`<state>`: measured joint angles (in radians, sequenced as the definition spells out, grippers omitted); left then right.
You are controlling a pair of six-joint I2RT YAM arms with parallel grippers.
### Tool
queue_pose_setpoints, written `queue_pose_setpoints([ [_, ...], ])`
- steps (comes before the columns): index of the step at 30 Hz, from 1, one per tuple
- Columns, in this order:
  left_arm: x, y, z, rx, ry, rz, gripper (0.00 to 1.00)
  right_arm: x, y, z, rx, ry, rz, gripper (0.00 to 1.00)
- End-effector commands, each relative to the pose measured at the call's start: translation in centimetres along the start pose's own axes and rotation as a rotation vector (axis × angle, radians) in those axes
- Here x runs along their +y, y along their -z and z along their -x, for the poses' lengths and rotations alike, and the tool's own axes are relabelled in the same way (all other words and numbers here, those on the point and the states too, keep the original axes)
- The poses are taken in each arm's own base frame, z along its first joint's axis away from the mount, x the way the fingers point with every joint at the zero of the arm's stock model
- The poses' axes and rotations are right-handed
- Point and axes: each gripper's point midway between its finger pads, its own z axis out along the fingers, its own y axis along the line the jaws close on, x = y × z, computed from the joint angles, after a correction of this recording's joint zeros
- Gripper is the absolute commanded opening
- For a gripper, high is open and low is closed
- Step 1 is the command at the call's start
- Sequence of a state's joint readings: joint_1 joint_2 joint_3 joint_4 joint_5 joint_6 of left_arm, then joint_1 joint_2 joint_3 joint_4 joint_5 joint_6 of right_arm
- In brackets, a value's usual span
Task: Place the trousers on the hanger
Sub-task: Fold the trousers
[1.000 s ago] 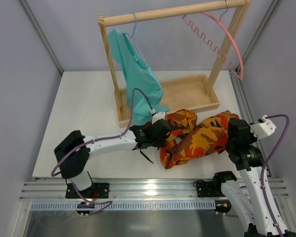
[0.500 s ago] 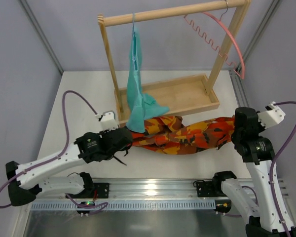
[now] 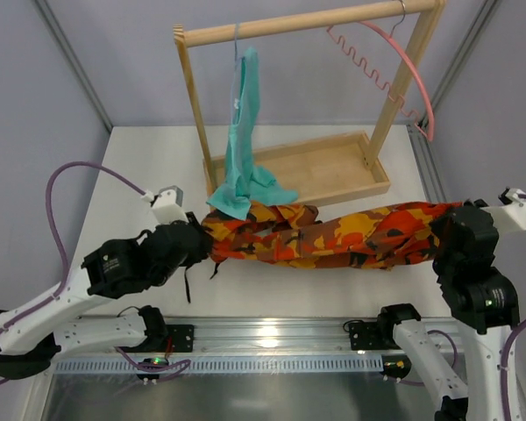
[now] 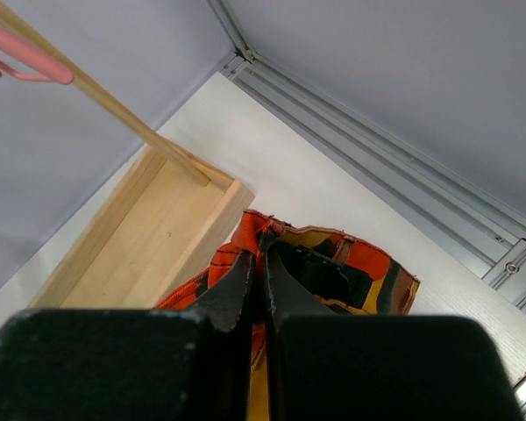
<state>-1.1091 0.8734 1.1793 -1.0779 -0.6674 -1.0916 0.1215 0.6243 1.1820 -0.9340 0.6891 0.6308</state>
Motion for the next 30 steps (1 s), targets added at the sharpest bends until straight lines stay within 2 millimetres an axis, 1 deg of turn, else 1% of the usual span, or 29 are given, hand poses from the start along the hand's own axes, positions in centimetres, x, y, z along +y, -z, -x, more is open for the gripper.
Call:
queue_pose_setpoints([
  [1,-2.4,-1.6,-4.0,0.12,-0.104,-0.145,0.4,-0.5,-0.1,0.5,-0.067,0.013,0.022,0.04],
  [2,-1.9,-2.2,-4.9,0.137,-0.092,-0.125,0.47,-1.1,-0.2,-0.1,-0.066,0.012,-0.001,0.04],
  [3,-1.6,-2.3,-5.2,0.136,-0.062,-0.121,0.53,-2.0,-0.8,-1.5,-0.045,0.038,-0.038,0.04],
  [4,-1.4,-2.5,-5.3,0.126,-0.043,-0.12,0.61,-2.6,-1.1,-1.7,-0.051,0.048,-0.072,0.04],
  [5,-0.5,-2.8,-5.4,0.104,-0.036,-0.098,0.65,-2.8,-1.3,-2.0,-0.044,0.059,-0.092,0.04],
  [6,-0.3,-2.7,-5.0,0.084,-0.025,-0.098,0.68,-3.1,-1.4,-2.2,-0.036,0.067,-0.109,0.04],
  [7,-0.1,-2.2,-4.1,0.049,-0.01,-0.108,0.73,-3.3,-1.4,-2.1,-0.038,0.065,-0.123,0.04],
  [8,0.2,-2.1,-3.1,0.004,-0.008,-0.098,0.75,-3.1,-1.3,-2.1,-0.032,0.061,-0.12,0.04],
  [9,0.4,-2.1,-2.4,-0.021,-0.047,-0.099,0.77,-2.8,-1.3,-2.2,-0.026,0.049,-0.104,0.04],
  [10,-0.6,-2.2,-1.7,-0.048,-0.049,-0.13,0.78,-2.5,-1.4,-2.4,-0.019,0.043,-0.087,0.04],
  [11,-1.0,-2.6,-1.7,-0.046,-0.113,-0.144,0.78,-1.7,-1.3,-2.9,-0.001,0.035,-0.034,0.04],
  [12,-1.9,-2.6,-1.4,-0.056,-0.09,-0.177,0.78,-1.3,-1.3,-3.2,0.01,0.034,-0.005,0.04],
  [13,-3.3,-3.0,-1.1,-0.074,-0.114,-0.221,0.78,-1.0,-1.2,-3.5,0.014,0.032,0.019,0.04],
  [14,-4.2,-3.4,-1.4,-0.067,-0.127,-0.248,0.78,-0.4,-1.2,-4.0,0.032,0.028,0.061,0.04],
  [15,-4.7,-4.0,-2.3,-0.043,-0.144,-0.267,0.78,-0.2,-1.4,-4.4,0.036,0.028,0.073,0.04],
  [16,-5.2,-4.5,-2.7,-0.031,-0.154,-0.274,0.77,-0.2,-1.1,-4.5,0.034,0.025,0.092,0.04],
  [17,-6.0,-5.7,-3.6,-0.011,-0.166,-0.269,0.77,-0.1,-1.1,-4.7,0.038,0.024,0.102,0.04],
  [19,-6.8,-7.0,-5.1,0.03,-0.185,-0.276,0.76,0.1,-1.1,-5.3,0.048,0.022,0.125,0.04],
  [20,-7.1,-8.2,-6.3,0.057,-0.207,-0.265,0.76,0.2,-1.1,-5.5,0.055,0.022,0.134,0.03],
  [21,-8.2,-8.8,-6.6,0.053,-0.199,-0.298,0.76,0.4,-1.1,-6.0,0.068,0.024,0.15,0.04],
  [22,-8.4,-9.4,-7.6,0.072,-0.207,-0.306,0.76,0.6,-1.0,-6.1,0.072,0.021,0.163,0.03],
  [23,-8.4,-10.6,-8.8,0.098,-0.225,-0.291,0.76,0.7,-1.0,-6.3,0.074,0.023,0.173,0.04],
  [24,-9.0,-11.1,-9.1,0.094,-0.213,-0.304,0.76,0.8,-1.2,-6.6,0.076,0.023,0.183,0.04],
  [28,-8.6,-13.3,-11.3,0.13,-0.221,-0.269,0.75,1.1,-1.3,-7.2,0.096,0.038,0.198,0.04],
  [30,-7.8,-14.2,-12.6,0.152,-0.223,-0.237,0.75,1.0,-1.4,-7.4,0.095,0.042,0.197,0.04],
])
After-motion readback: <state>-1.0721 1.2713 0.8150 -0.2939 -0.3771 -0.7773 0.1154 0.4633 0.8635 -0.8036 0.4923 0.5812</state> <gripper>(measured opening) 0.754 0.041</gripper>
